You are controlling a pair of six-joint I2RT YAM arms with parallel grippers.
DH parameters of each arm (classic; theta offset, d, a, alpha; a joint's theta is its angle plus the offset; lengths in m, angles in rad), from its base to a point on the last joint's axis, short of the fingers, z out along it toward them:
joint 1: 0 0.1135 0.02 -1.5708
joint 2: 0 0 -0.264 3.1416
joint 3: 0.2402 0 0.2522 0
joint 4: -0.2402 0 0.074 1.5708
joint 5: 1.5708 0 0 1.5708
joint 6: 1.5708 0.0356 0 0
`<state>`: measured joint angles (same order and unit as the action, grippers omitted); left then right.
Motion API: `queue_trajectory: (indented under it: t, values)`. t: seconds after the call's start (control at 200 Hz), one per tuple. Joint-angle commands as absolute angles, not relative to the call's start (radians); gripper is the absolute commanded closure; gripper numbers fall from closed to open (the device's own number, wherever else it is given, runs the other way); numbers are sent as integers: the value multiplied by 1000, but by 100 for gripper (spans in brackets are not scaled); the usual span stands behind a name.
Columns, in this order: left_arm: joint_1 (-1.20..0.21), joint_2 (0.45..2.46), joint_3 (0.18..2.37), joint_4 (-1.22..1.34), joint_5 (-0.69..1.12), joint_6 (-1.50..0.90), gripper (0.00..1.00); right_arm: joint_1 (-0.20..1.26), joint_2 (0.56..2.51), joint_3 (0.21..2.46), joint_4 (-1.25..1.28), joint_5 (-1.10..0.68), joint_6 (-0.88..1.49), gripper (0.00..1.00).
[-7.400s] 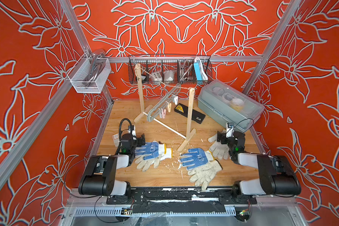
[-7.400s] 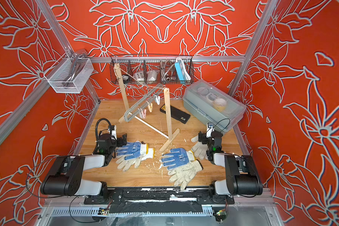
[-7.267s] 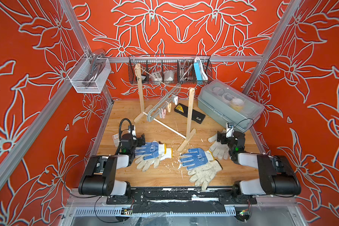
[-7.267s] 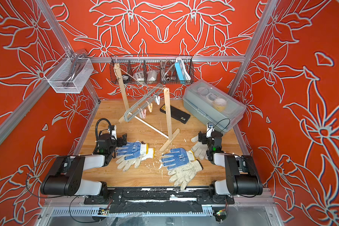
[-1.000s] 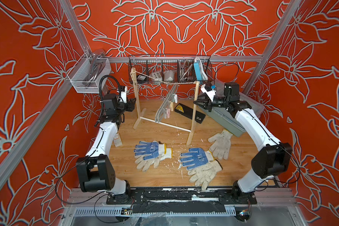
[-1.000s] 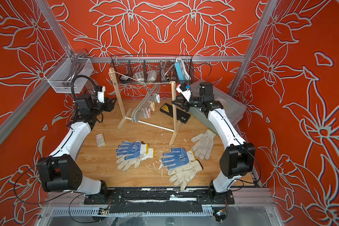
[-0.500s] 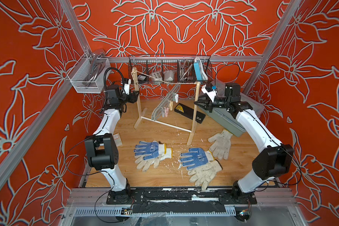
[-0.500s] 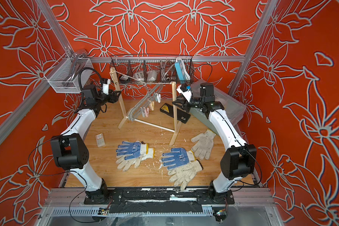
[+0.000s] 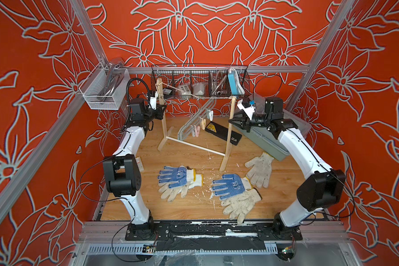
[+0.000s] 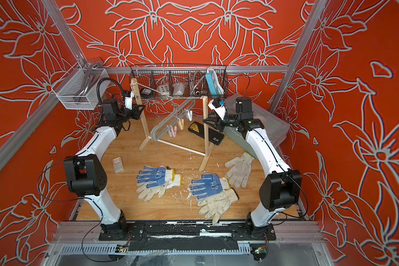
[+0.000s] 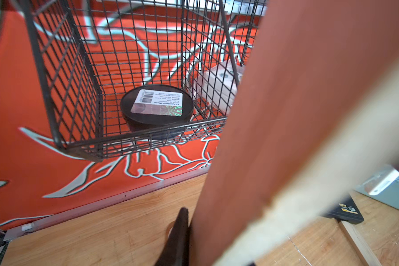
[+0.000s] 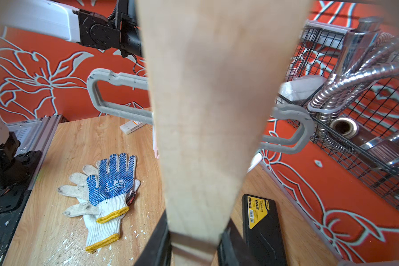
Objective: Clip the gloves onto a hanger to dry
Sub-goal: Move the clothesline to the center of the board.
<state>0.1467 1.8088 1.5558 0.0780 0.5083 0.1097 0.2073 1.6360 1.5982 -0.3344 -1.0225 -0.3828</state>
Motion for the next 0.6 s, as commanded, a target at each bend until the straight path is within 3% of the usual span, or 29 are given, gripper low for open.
queue_trajectory:
  t: [0.0, 0.33, 0.59]
  values:
    - [158, 1724, 1510, 75, 476, 190, 97, 191, 1674, 1641, -390, -1009, -459, 78]
    - [160, 1422, 1140, 154, 332, 138, 98, 163, 1756, 1762, -472, -1017, -548, 74]
    - [159, 1302, 1018, 123, 326, 98, 97, 136, 1789, 1813, -503, -1039, -589, 65]
